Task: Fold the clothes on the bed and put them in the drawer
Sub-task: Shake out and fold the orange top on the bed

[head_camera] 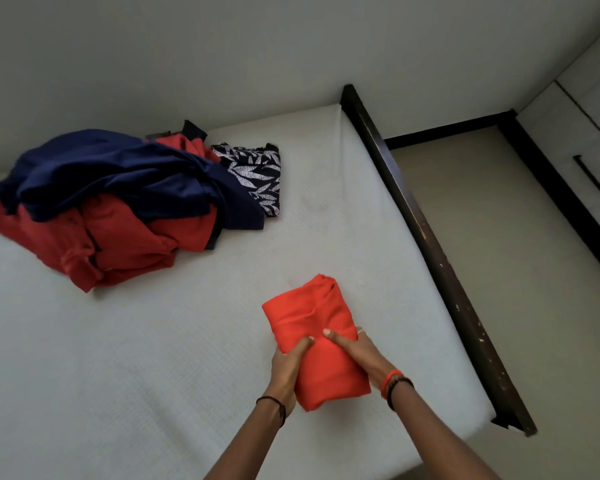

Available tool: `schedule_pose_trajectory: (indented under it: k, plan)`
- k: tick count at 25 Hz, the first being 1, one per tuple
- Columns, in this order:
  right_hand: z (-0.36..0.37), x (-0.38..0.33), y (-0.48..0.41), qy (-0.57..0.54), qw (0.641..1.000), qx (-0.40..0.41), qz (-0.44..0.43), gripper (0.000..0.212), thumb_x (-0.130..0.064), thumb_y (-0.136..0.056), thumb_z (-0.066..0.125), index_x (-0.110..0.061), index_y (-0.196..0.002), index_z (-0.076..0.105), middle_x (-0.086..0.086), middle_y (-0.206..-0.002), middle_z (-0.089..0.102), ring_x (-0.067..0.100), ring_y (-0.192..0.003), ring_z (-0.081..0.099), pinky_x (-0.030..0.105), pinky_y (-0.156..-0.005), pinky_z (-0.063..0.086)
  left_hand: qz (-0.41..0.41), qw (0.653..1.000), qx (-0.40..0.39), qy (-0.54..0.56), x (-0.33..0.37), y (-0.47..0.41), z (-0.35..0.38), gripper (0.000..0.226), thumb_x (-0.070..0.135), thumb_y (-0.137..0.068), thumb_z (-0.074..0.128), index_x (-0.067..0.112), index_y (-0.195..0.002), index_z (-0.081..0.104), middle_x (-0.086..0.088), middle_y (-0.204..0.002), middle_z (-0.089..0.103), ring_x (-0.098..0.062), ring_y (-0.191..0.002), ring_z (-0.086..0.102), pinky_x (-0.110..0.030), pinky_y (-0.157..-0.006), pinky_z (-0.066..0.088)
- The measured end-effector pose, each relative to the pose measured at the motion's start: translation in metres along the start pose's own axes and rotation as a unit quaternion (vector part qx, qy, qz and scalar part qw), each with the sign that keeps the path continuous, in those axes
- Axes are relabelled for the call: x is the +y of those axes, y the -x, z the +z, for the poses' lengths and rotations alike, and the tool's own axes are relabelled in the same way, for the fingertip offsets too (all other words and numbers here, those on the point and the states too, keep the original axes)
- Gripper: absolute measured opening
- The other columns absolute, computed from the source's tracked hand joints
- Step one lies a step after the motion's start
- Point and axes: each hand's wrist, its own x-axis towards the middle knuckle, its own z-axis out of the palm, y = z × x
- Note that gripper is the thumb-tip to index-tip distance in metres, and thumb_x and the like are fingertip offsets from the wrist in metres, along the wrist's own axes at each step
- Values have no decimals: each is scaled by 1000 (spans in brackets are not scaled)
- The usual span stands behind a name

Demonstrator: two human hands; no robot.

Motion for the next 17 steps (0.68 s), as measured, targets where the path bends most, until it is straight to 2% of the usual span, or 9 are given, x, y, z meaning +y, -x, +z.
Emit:
schedule_pose_trajectory:
  k: [2, 6, 10, 11, 14, 17]
  plan:
    - [3, -3, 16, -42, 999, 2, 6, 78, -52, -59, 84, -17, -121, 55, 1, -109, 70, 17, -95, 69, 36, -90, 54, -3, 999, -38, -29, 13, 8, -5, 56, 31, -61, 78, 18, -114, 62, -4, -100, 73, -23, -91, 70, -36, -79, 57]
    - [-5, -32, 41, -101, 994, -41, 3, 79, -63, -62, 79, -21, -124, 55, 1, -113, 70, 18, -101, 69, 40, -93, 53, 3, 993, -98, -63, 50, 22, -4, 54, 31, -59, 74, 18, -110, 64, -4, -97, 75, -23, -91, 70, -33, -75, 56]
    - [-29, -75, 54, -206, 973, -100, -1, 63, -57, -78, 67, -18, -127, 57, 9, -118, 68, 26, -109, 66, 47, -99, 48, 7, 976, -193, -100, 97, 25, 19, 56, 31, -64, 75, 18, -117, 62, -3, -104, 74, -22, -99, 69, -38, -89, 55]
    - [-35, -86, 57, -218, 970, -110, 2, 67, -58, -74, 71, -17, -126, 58, 11, -119, 68, 28, -110, 65, 48, -99, 48, 8, 971, -213, -108, 107, 25, 24, 56, 31, -65, 74, 19, -118, 62, -3, -107, 73, -22, -101, 69, -38, -92, 54]
    - [-51, -118, 51, -243, 960, -139, 7, 95, -60, -41, 88, -15, -120, 61, 16, -119, 67, 33, -109, 65, 51, -97, 48, -1, 962, -246, -118, 143, 19, 41, 53, 30, -68, 73, 18, -118, 62, -5, -109, 72, -23, -103, 67, -37, -92, 54]
    - [-64, -145, 25, -260, 955, -144, -4, 102, -57, -36, 91, -14, -123, 59, 18, -121, 65, 37, -110, 63, 54, -98, 46, -9, 958, -260, -119, 175, -1, 62, 49, 30, -68, 71, 17, -115, 64, -7, -108, 72, -21, -99, 68, -33, -87, 55]
